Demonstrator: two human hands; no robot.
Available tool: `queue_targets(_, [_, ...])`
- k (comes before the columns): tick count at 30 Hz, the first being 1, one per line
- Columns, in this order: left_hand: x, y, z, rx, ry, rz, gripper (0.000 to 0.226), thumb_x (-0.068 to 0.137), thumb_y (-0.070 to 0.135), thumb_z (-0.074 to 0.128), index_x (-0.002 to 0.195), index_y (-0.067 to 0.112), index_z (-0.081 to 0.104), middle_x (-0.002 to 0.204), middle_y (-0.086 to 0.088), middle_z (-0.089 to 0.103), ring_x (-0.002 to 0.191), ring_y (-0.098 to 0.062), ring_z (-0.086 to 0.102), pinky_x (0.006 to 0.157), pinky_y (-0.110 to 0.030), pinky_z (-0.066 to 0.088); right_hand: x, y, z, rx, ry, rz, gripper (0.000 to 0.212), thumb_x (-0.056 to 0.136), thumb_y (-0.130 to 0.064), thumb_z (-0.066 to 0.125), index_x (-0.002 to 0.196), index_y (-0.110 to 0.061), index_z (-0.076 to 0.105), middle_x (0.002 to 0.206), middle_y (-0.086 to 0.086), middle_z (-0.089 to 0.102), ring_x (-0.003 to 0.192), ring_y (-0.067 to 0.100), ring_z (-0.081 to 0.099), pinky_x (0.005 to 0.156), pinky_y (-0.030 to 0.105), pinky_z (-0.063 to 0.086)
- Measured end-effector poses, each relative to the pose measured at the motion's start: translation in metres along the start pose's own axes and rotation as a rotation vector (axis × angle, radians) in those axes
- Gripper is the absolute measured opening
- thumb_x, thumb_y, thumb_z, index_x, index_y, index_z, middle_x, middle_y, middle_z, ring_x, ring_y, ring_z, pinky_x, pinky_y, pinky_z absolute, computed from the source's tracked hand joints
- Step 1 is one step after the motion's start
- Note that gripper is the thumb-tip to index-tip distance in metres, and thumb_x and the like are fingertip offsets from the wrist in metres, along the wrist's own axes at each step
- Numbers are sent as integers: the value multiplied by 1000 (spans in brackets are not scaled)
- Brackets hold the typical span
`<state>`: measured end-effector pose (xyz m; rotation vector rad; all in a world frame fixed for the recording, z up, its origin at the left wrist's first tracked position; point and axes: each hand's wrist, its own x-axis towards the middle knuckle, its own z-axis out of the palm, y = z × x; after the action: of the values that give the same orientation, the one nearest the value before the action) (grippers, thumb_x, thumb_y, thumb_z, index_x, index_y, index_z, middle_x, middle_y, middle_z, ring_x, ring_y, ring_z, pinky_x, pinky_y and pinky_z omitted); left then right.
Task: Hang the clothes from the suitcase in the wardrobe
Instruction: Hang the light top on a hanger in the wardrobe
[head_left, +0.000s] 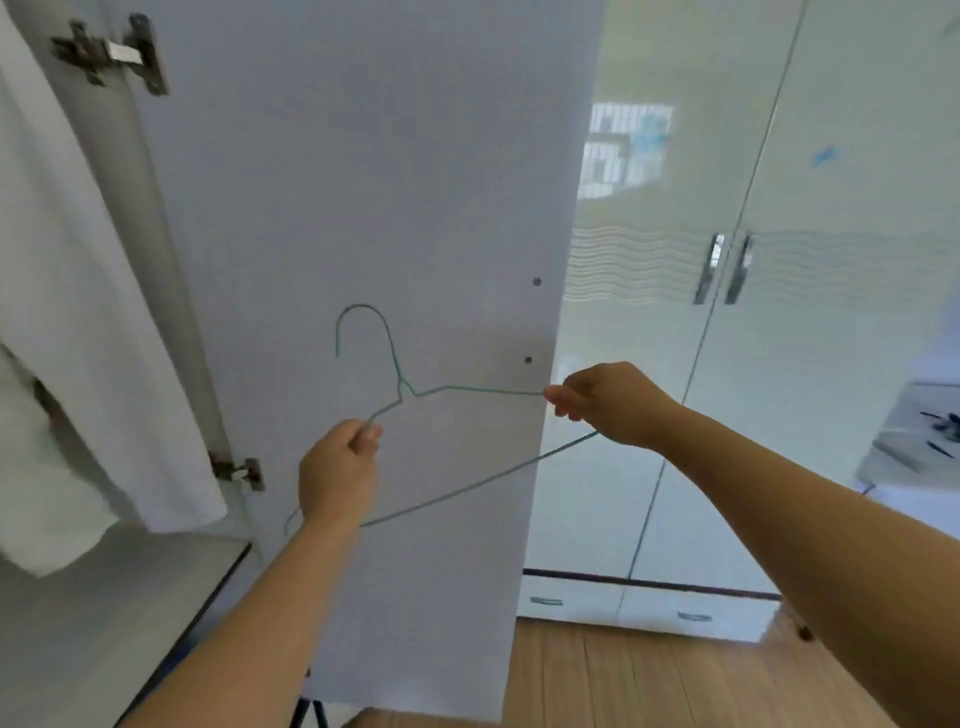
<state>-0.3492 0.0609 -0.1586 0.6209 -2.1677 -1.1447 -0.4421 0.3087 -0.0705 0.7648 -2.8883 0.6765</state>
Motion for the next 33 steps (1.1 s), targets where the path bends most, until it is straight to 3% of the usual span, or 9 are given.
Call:
queue_targets(2, [-25, -5, 30, -17, -66, -18, 21, 99, 14, 49, 99, 6, 68, 101, -8, 70, 85, -16, 54, 64, -24, 29, -14, 28, 10, -92, -9, 55, 47, 99, -47, 40, 99, -11, 70, 94, 7, 69, 93, 23, 61, 86, 34, 48])
queue_targets(6, [-60, -25, 73, -35, -198, -38, 22, 100, 15, 47, 101, 9, 68, 104, -5, 69, 86, -14, 55, 58, -19, 33, -48, 55, 37, -306, 31, 95, 47, 99, -50, 35, 102, -13, 65, 88, 2, 61, 88, 22, 55, 83, 33, 39])
queue_targets(9, [-83, -45, 94, -11, -294, -23, 23, 101, 18, 46, 102, 13, 68, 96, -1, 66, 85, -15, 55, 60, -9, 34, -70, 67, 67, -255, 26, 157, 45, 97, -52, 41, 100, -15, 66, 93, 3, 66, 96, 24, 60, 86, 33, 38])
queue_targets(14, [-119, -80, 113, 20, -369, -15, 22, 101, 24, 47, 88, 16, 63, 75, 4, 57, 73, -14, 51, 55, -18, 35, -102, 89, 118, -80, 100, 223, 58, 86, -62, 52, 82, -6, 68, 74, 9, 68, 78, 25, 63, 84, 34, 43])
queue_targets(20, [-157, -160, 174, 172, -421, -63, 28, 100, 27, 45, 80, 14, 60, 83, -4, 60, 78, -22, 56, 62, -30, 41, -136, 159, 190, 54, 122, 317, 54, 81, -62, 58, 65, -11, 62, 53, -5, 51, 59, 14, 51, 68, 28, 37])
queue_targets(23, [-187, -211, 222, 187, -532, -138, 35, 102, 31, 40, 90, 9, 65, 89, -4, 66, 85, -24, 60, 74, -34, 47, -158, 212, 242, 124, 154, 353, 55, 80, -58, 63, 62, -7, 60, 51, -4, 49, 55, 11, 46, 63, 26, 36])
queue_targets(26, [-220, -263, 269, 178, -555, -119, 40, 102, 35, 40, 92, 6, 66, 86, -4, 70, 84, -21, 63, 79, -37, 49, -173, 262, 302, -4, 162, 336, 44, 85, -58, 58, 68, -17, 61, 59, -12, 52, 71, 11, 52, 79, 32, 40])
queue_targets(29, [-242, -315, 309, 183, -546, -110, 40, 102, 35, 41, 86, 8, 65, 76, 1, 69, 75, -15, 62, 74, -32, 48, -183, 306, 371, -138, 177, 338, 39, 88, -57, 54, 92, -22, 70, 83, -6, 63, 97, 17, 55, 88, 34, 33])
queue_targets(33, [-265, -385, 357, 188, -585, -53, 35, 100, 35, 45, 80, 14, 65, 74, 7, 68, 74, -16, 62, 65, -28, 48, -203, 365, 474, -188, 217, 422, 40, 88, -52, 54, 116, -25, 64, 109, -2, 64, 114, 19, 48, 100, 37, 26])
